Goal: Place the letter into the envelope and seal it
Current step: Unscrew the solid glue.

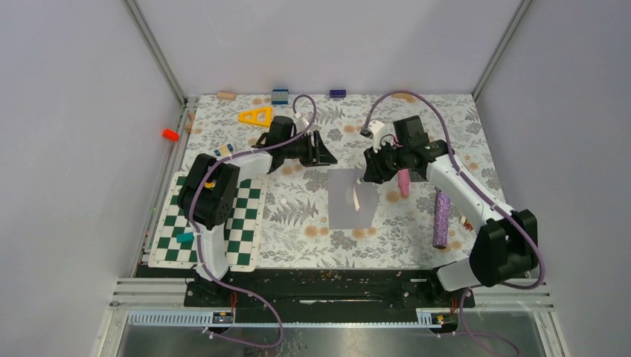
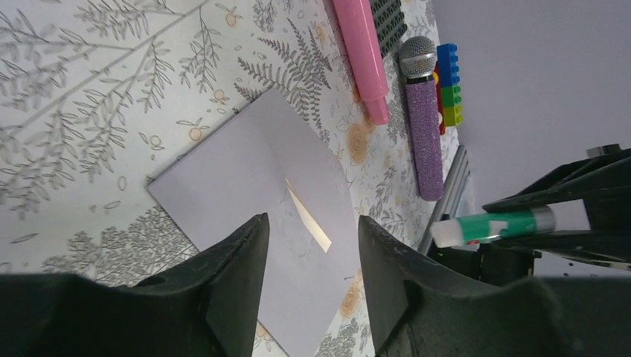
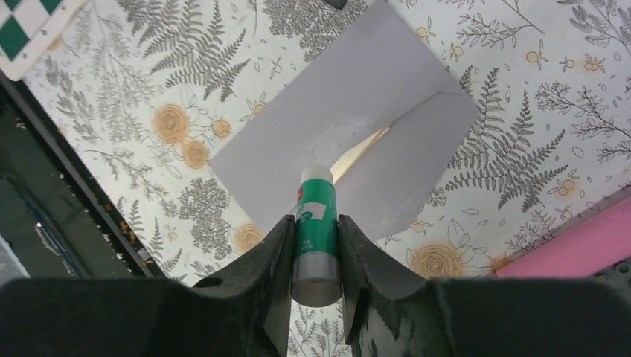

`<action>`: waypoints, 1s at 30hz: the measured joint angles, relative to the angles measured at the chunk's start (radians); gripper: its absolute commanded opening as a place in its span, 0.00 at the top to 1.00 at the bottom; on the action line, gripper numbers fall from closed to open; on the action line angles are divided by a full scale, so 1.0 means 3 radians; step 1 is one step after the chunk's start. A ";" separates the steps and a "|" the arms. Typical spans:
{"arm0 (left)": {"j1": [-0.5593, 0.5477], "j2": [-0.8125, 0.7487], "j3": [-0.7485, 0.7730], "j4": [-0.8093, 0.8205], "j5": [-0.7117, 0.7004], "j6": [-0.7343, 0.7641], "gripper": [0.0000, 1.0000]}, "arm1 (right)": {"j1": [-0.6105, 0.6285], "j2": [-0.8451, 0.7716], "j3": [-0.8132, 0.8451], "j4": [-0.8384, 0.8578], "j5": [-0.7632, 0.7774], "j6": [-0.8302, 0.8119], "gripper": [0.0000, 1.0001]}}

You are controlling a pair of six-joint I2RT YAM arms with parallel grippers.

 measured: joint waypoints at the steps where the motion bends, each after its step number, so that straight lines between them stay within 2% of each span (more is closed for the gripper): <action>1: -0.0020 0.0029 -0.0017 0.0062 0.0000 -0.0062 0.56 | 0.0037 0.0097 0.0047 -0.0004 0.0080 -0.0009 1.00; 4: -0.0079 0.0086 -0.0085 0.0167 -0.0001 -0.0186 0.64 | 0.0126 0.0290 0.0127 -0.0014 0.0237 -0.0010 1.00; 14: -0.0179 0.0256 -0.0270 0.0379 -0.0031 -0.0468 1.00 | 0.0370 0.0795 0.0306 -0.0028 0.0668 0.0038 1.00; 28: -0.0178 0.0366 -0.0271 0.0280 -0.0259 -0.0558 1.00 | 0.0473 0.1289 0.0841 -0.0233 0.0951 0.0347 1.00; 30: -0.0173 0.0385 -0.0271 0.0268 -0.0244 -0.0576 0.97 | 0.0473 0.1306 0.0856 -0.0273 0.0922 0.0374 1.00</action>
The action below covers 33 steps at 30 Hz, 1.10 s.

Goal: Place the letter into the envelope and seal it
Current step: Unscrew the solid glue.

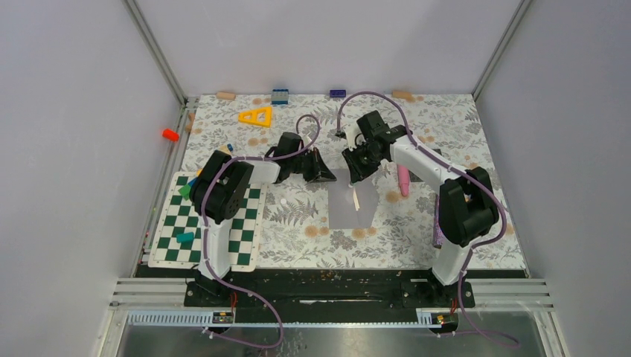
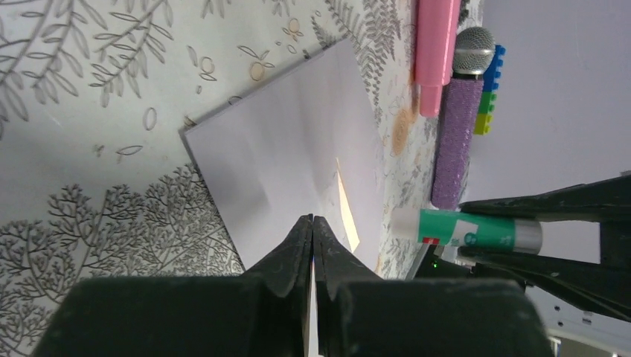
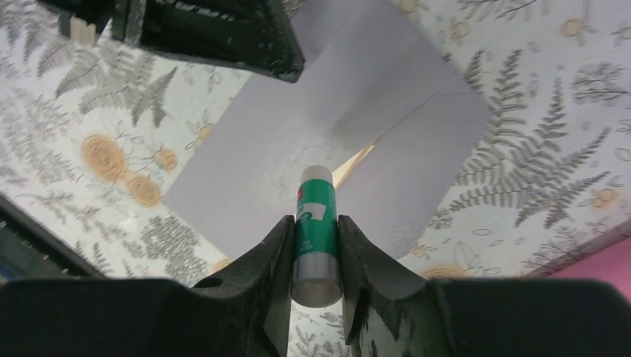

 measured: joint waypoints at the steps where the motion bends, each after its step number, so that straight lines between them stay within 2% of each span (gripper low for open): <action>1: 0.0003 0.0001 -0.0006 0.0015 0.0023 -0.0011 0.94 | 0.0000 0.0000 0.0000 -0.0034 -0.0036 0.0004 1.00; 3: 0.0014 -0.0005 -0.0038 0.0116 0.0086 -0.0029 0.84 | 0.0000 -0.0020 0.0000 -0.0131 -0.0183 -0.0004 1.00; 4: 0.0019 -0.0015 -0.0079 0.0216 0.0139 -0.0065 0.75 | 0.0000 -0.0047 0.0000 -0.0189 -0.0264 -0.0010 1.00; 7: 0.0052 -0.0070 -0.0254 0.0676 0.0355 -0.0249 0.64 | -0.0001 -0.0170 0.0000 -0.0319 -0.0472 -0.0028 1.00; 10: 0.0071 -0.0081 -0.0378 0.1363 0.0617 -0.0547 0.60 | -0.0014 -0.0310 0.0000 -0.0399 -0.0712 -0.0031 1.00; 15: 0.0075 -0.0062 -0.0435 0.2786 0.1081 -0.1259 0.60 | -0.0109 -0.0356 0.0000 -0.0534 -0.1181 -0.0028 1.00; 18: 0.0047 -0.0061 -0.0435 0.3264 0.1275 -0.1434 0.58 | -0.0221 -0.0356 0.0000 -0.0586 -0.1432 -0.0027 1.00; 22: -0.0051 -0.0062 -0.0476 0.3557 0.1427 -0.1472 0.48 | -0.0380 -0.0356 0.0000 -0.0610 -0.1764 -0.0027 1.00; 26: -0.0159 -0.0062 -0.0537 0.3611 0.1503 -0.1446 0.38 | -0.0500 -0.0356 0.0000 -0.0631 -0.2019 -0.0028 1.00; 30: -0.0228 -0.0065 -0.0544 0.3549 0.1531 -0.1308 0.37 | -0.0534 -0.0356 0.0000 -0.0689 -0.2116 -0.0038 1.00; 33: -0.0268 -0.0075 -0.0546 0.3455 0.1555 -0.1198 0.46 | -0.0534 -0.0343 0.0018 -0.0740 -0.2152 -0.0067 1.00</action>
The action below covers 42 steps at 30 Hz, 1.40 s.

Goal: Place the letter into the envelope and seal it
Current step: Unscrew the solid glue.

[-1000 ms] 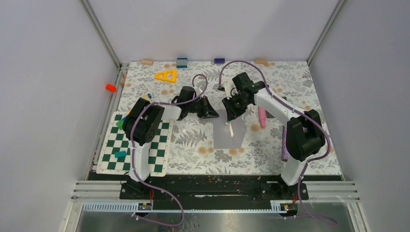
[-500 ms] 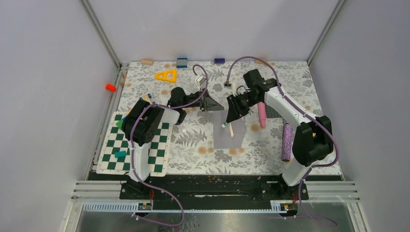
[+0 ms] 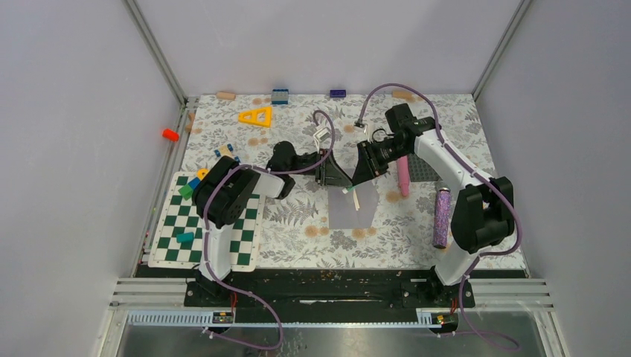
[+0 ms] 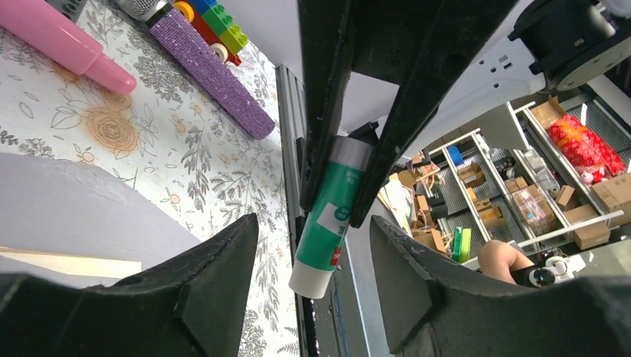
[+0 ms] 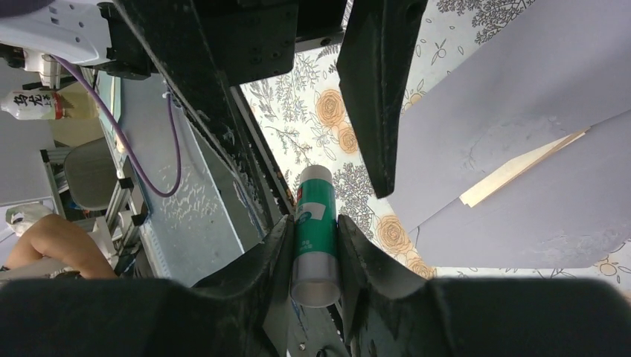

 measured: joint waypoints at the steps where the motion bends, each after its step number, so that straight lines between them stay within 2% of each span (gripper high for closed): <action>1: -0.0013 -0.0009 0.0000 -0.0036 0.0010 0.0037 0.50 | 0.0000 0.0018 0.0025 -0.0025 -0.0010 -0.0011 1.00; 3: -0.0045 -0.0029 0.0000 -0.0067 0.0038 0.0083 0.56 | -0.0003 0.0065 0.0088 -0.0062 -0.0033 -0.0036 1.00; 6: -0.0089 -0.0071 0.0000 -0.0071 0.0086 0.0134 0.57 | -0.0018 0.0114 0.0150 -0.0112 -0.0067 -0.0062 1.00; 9: -0.0114 -0.0090 0.0000 -0.0046 0.0125 0.0144 0.66 | -0.0038 0.0120 0.0154 -0.0174 -0.0130 -0.0065 1.00; 11: -0.0121 -0.0090 0.0000 -0.0036 0.0127 0.0141 0.67 | -0.0052 0.0120 0.0158 -0.0200 -0.0182 -0.0065 1.00; 16: -0.0122 -0.0097 0.0000 0.0015 0.0148 0.0132 0.59 | -0.0075 0.0139 0.0177 -0.0210 -0.0254 -0.0057 1.00; 19: -0.0127 -0.0102 0.0000 0.0048 0.0159 0.0126 0.50 | -0.0108 0.0170 0.0214 -0.0220 -0.0298 -0.0038 1.00; 22: -0.0132 -0.0102 0.0000 0.0084 0.0173 0.0108 0.46 | -0.0145 0.0209 0.0239 -0.0225 -0.0318 -0.0018 1.00; 23: -0.0134 -0.0102 0.0000 0.0092 0.0174 0.0104 0.47 | -0.0154 0.0217 0.0247 -0.0226 -0.0326 -0.0011 1.00; 25: -0.0136 -0.0102 0.0000 0.0108 0.0173 0.0103 0.60 | -0.0183 0.0245 0.0263 -0.0234 -0.0369 0.0003 1.00; 32: -0.0134 -0.0102 0.0000 0.0126 0.0169 0.0090 0.79 | -0.0197 0.0334 0.0397 -0.0468 -0.0557 -0.0017 1.00; 34: -0.0134 -0.0102 0.0000 0.0126 0.0173 0.0089 0.82 | -0.0198 0.0350 0.0411 -0.0495 -0.0562 -0.0024 0.89; 38: -0.0135 -0.0102 0.0000 0.0127 0.0174 0.0080 0.83 | -0.0200 0.0352 0.0413 -0.0515 -0.0561 -0.0039 0.55; 42: -0.0140 -0.0102 0.0000 0.0142 0.0184 0.0056 0.82 | -0.0211 0.0351 0.0413 -0.0518 -0.0467 -0.0117 0.36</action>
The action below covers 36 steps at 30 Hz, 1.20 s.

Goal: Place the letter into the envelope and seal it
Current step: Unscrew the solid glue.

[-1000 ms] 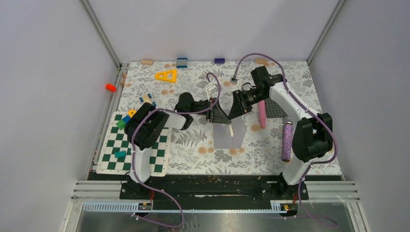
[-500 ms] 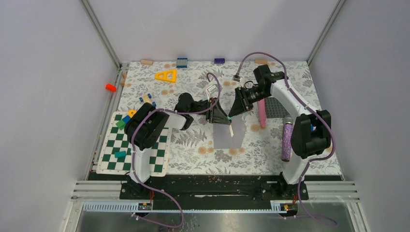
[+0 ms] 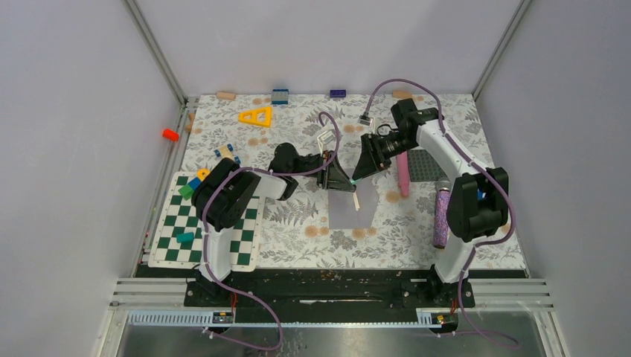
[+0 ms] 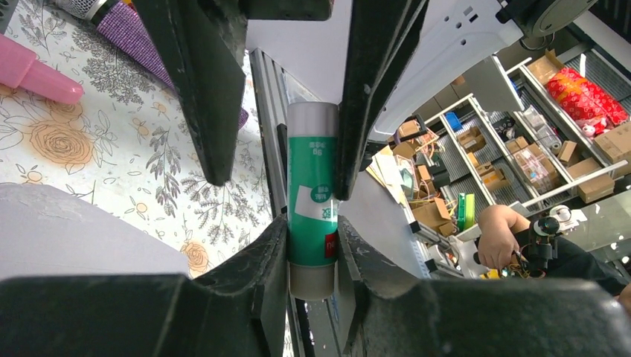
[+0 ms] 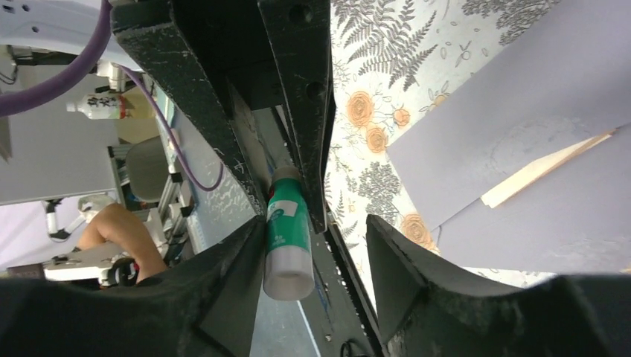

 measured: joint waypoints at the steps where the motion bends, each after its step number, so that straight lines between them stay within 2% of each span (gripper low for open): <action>1: -0.0003 0.0000 0.0000 0.0003 0.0006 -0.0009 0.82 | -0.0010 -0.0010 -0.0001 0.0005 0.0042 -0.0076 0.33; 5: -0.0025 0.0000 0.0000 0.0009 0.0037 -0.0033 0.83 | -0.0072 -0.0305 -0.0212 0.0178 0.0186 -0.0479 0.28; 10: -0.0116 0.0000 0.0000 0.0025 0.0066 -0.0074 0.83 | -0.0175 -0.1186 -0.0871 0.0559 0.0211 -0.1137 0.31; 14: -0.0228 0.0000 0.0000 0.0025 0.0093 -0.0103 0.83 | -0.0195 -0.1572 -0.1066 0.0707 0.0066 -0.1606 0.34; 21: -0.0352 0.0000 0.0004 0.0050 0.0165 -0.0179 0.83 | -0.0195 -0.1771 -0.1478 0.0820 -0.0170 -0.2378 0.38; 25: -0.0385 0.0000 0.0005 0.0062 0.0207 -0.0202 0.82 | -0.0202 -0.1771 -0.1606 0.0805 -0.0212 -0.2658 0.46; 30: -0.0404 0.0000 0.0042 0.0075 0.0251 -0.0238 0.82 | -0.0231 -0.1768 -0.1551 0.0444 -0.0367 -0.3132 0.52; 36: -0.0413 0.0000 0.0047 0.0079 0.0305 -0.0253 0.83 | -0.0289 -0.1559 -0.1148 -0.0498 -0.0460 -0.3976 0.55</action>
